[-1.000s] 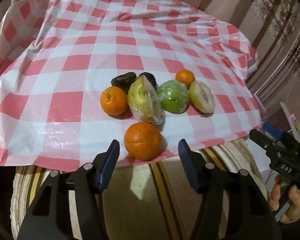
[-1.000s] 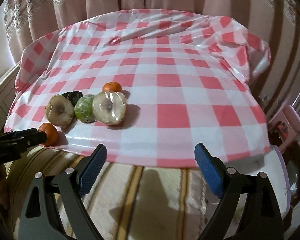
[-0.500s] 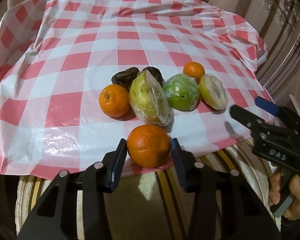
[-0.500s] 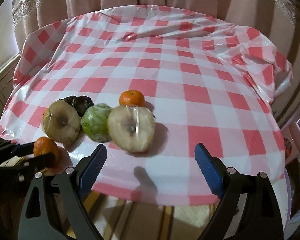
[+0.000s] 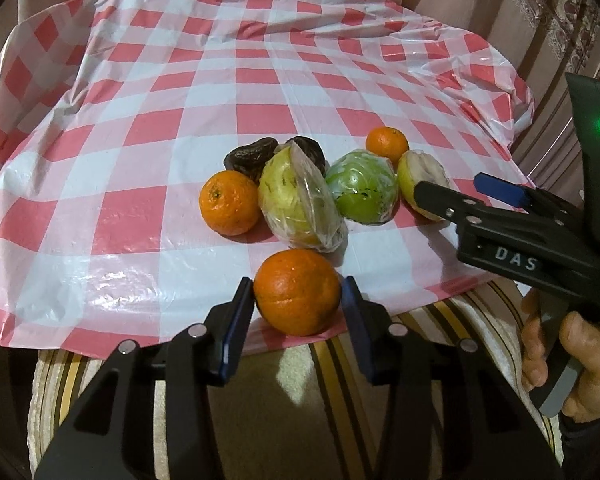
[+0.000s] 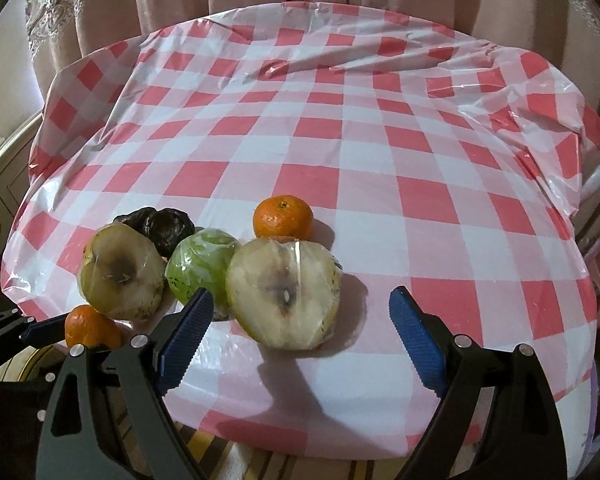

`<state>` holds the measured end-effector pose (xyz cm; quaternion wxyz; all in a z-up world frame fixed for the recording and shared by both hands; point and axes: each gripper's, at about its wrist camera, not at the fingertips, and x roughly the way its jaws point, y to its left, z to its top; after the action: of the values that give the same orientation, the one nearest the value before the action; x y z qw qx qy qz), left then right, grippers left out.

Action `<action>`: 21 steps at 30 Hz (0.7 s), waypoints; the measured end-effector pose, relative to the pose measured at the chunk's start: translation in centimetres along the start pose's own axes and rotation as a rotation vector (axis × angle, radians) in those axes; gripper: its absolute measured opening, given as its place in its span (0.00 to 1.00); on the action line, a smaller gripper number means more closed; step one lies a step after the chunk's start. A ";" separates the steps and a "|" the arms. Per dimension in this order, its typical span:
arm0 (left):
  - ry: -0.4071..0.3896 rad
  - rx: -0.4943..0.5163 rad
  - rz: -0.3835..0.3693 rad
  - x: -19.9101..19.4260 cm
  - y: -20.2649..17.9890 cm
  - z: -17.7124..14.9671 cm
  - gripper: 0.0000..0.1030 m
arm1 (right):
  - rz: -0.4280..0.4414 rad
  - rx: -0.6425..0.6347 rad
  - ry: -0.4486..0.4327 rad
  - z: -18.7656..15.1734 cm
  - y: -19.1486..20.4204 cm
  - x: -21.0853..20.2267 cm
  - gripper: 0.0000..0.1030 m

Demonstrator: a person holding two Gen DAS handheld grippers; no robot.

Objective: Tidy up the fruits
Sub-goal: 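Grasp the orange with the left tool while the right tool grasps the wrapped apple half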

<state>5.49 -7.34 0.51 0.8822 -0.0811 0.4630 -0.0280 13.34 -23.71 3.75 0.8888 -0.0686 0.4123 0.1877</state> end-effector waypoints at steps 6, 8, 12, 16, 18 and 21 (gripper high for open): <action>0.000 0.000 -0.001 0.0 0.0 0.0 0.44 | 0.023 0.015 0.014 0.3 -0.2 0.8 0.84; 0.000 0.000 0.000 0.0 0.0 0.0 0.44 | 0.033 0.027 0.022 0.4 -0.4 1.1 0.84; 0.000 0.000 -0.001 0.0 0.0 0.0 0.44 | 0.070 0.038 0.045 0.2 -0.7 1.7 0.63; -0.001 0.001 0.000 0.0 0.0 0.0 0.44 | 0.074 0.036 0.049 0.1 -0.6 1.7 0.58; -0.004 0.004 -0.003 0.0 -0.1 0.0 0.44 | 0.081 0.042 0.047 -0.1 -0.7 1.6 0.58; -0.007 0.009 -0.002 -0.1 -0.4 0.1 0.44 | 0.086 0.053 0.045 -0.3 -0.9 1.3 0.58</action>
<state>5.49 -7.68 0.72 0.8842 -0.0776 0.4596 -0.0308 14.26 -24.28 2.48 0.8718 -0.0313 0.4398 0.2133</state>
